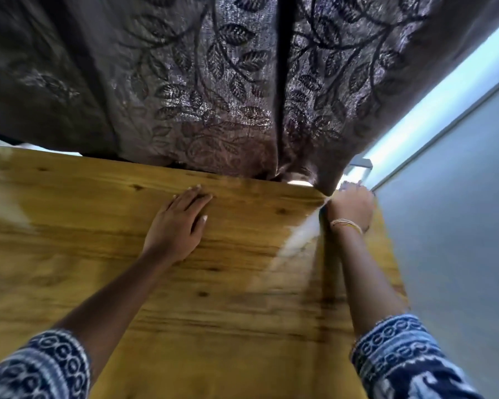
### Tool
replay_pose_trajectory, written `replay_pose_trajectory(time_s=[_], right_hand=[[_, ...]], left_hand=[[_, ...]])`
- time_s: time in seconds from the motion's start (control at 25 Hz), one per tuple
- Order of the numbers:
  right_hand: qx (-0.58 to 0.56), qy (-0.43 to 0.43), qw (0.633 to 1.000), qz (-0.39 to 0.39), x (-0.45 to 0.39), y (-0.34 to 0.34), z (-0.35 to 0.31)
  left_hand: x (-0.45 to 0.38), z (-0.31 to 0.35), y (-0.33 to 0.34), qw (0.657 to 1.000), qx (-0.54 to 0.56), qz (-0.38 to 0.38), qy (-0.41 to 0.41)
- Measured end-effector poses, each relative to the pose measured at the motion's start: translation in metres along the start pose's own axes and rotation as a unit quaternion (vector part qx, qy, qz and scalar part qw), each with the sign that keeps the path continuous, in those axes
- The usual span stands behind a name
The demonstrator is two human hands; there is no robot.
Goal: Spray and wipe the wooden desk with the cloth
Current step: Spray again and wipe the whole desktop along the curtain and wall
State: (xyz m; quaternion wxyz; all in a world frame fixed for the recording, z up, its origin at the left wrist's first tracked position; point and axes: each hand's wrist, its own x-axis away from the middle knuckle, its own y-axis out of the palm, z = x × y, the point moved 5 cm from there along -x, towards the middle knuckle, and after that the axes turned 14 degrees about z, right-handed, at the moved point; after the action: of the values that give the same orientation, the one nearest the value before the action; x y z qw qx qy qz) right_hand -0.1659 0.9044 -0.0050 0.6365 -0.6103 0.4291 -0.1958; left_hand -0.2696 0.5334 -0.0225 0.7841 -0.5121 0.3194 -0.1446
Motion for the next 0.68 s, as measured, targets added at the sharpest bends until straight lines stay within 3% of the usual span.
replay_pose_trajectory(time_s=[0.16, 0.32, 0.44, 0.68], right_hand=[[-0.114, -0.027, 0.993, -0.031, 0.028, -0.016, -0.065], [-0.092, -0.145, 0.982, -0.08, 0.053, -0.008, -0.168], [-0.081, -0.145, 0.984, -0.071, 0.071, -0.009, -0.199], [-0.146, -0.238, 0.96, -0.004, 0.121, -0.012, -0.247]], left_hand=[[-0.002, 0.004, 0.0, 1.0, 0.026, -0.014, -0.012], [0.002, -0.007, -0.023, 0.997, 0.074, 0.003, -0.028], [0.009, -0.055, -0.051, 0.997, 0.053, 0.019, -0.043], [0.041, -0.166, -0.084, 0.995, -0.003, 0.001, -0.098]])
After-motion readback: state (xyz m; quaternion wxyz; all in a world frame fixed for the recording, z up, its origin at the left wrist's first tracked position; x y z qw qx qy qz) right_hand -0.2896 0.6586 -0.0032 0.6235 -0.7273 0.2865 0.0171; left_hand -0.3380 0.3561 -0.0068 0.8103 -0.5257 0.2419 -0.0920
